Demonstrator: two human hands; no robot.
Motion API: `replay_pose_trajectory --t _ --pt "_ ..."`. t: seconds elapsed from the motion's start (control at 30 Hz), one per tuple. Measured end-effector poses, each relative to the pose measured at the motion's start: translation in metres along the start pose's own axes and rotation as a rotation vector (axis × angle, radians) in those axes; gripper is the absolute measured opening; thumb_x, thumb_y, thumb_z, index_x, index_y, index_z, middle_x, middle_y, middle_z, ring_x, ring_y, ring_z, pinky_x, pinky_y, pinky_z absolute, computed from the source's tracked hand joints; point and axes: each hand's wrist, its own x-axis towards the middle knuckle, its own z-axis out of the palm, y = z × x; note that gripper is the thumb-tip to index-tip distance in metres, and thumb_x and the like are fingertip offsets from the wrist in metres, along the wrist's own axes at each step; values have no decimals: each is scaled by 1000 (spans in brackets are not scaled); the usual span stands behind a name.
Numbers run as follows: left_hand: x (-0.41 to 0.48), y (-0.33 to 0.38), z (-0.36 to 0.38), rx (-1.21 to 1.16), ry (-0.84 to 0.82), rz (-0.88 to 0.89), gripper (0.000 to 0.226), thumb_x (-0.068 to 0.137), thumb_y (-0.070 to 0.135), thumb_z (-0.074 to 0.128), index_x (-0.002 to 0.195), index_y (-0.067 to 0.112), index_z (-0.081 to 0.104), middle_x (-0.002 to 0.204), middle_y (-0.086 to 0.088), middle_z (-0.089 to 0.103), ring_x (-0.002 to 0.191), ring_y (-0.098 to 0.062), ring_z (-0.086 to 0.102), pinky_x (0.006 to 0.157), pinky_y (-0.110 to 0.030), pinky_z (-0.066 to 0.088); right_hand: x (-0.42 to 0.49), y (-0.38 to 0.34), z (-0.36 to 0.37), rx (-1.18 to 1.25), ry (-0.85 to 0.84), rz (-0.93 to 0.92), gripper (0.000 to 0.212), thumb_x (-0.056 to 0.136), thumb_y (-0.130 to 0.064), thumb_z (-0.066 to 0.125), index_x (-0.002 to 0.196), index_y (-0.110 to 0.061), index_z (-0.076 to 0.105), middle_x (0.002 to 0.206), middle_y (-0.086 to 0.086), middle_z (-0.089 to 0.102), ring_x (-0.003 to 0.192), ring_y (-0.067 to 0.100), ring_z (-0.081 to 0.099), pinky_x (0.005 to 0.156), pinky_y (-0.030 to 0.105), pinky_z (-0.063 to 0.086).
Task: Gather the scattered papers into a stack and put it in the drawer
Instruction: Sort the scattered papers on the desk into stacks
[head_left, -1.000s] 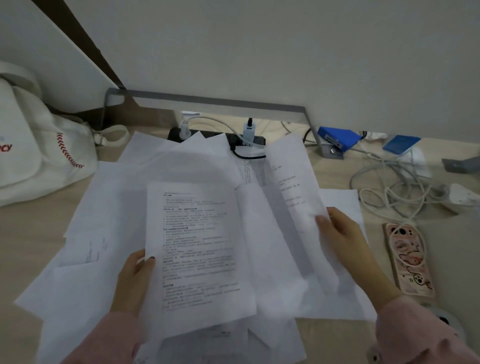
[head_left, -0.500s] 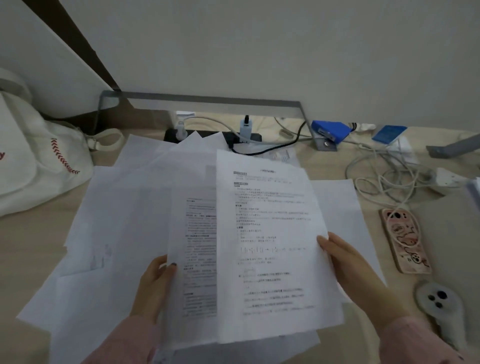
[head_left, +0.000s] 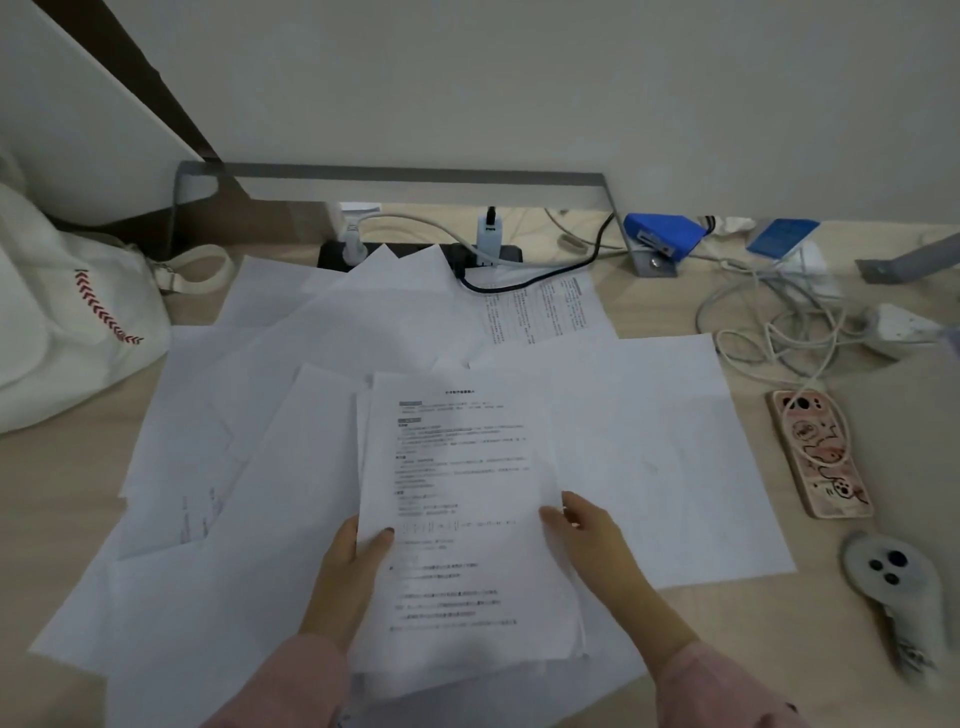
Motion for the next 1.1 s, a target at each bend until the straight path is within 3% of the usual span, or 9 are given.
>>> replay_pose_trajectory --t 0.03,0.13,0.23,0.33,0.43,0.57,0.73,0.87,1.1 --pt "2 -1 0 20 7 11 19 93 15 50 110 19 55 100 1 64 92 -18 62 73 -29 46 0 0 -2 19 29 6 8 93 -19 49 92 -17 57 84 1 56 69 9 49 56 11 34" --pt "7 -2 0 56 50 43 18 93 10 47 108 17 54 98 -1 63 85 -15 59 75 -30 44 6 7 -23 78 299 62 35 90 -17 54 125 -11 51 121 11 52 94 18 54 78 23 45" --pt "10 -5 -3 62 97 42 22 93 8 46 113 12 54 99 -4 61 89 -21 57 81 -32 44 11 16 -49 97 479 232 49 86 -16 60 133 -6 44 138 22 35 115 39 47 98 42 39" --pt "14 -9 -5 59 129 5 27 94 10 46 120 9 53 108 -8 58 98 -25 54 91 -36 42 15 22 -65 148 495 366 59 84 -17 62 137 -8 38 142 21 28 120 41 42 100 46 37" --pt "17 -11 -4 54 129 -31 29 94 10 46 121 7 51 107 -8 56 97 -25 53 88 -35 41 21 26 -70 422 442 412 51 84 -12 60 131 -7 42 130 17 41 101 31 50 85 42 49" --pt "20 -12 -3 60 136 -46 25 93 10 46 117 9 52 108 -8 56 97 -25 52 87 -35 40 21 28 -59 580 279 351 23 85 -5 58 107 -4 51 83 12 55 67 20 54 56 26 52" --pt "19 -11 -1 53 142 -43 26 93 7 46 119 7 52 106 -8 55 97 -25 51 86 -36 39 6 24 -47 334 117 236 21 89 -13 55 96 5 64 92 25 68 82 36 66 74 42 54" --pt "15 -11 0 52 146 -16 26 93 6 46 118 6 53 108 -10 57 97 -26 52 88 -37 40 2 24 -69 189 369 79 26 90 -14 51 66 -2 54 66 15 54 67 23 49 59 30 35" --pt "7 -6 11 22 118 19 20 93 8 47 111 12 54 110 -12 59 100 -28 54 91 -39 41 -21 -2 -127 262 768 -226 23 93 -17 48 72 -10 55 65 -3 51 63 10 42 59 29 33"
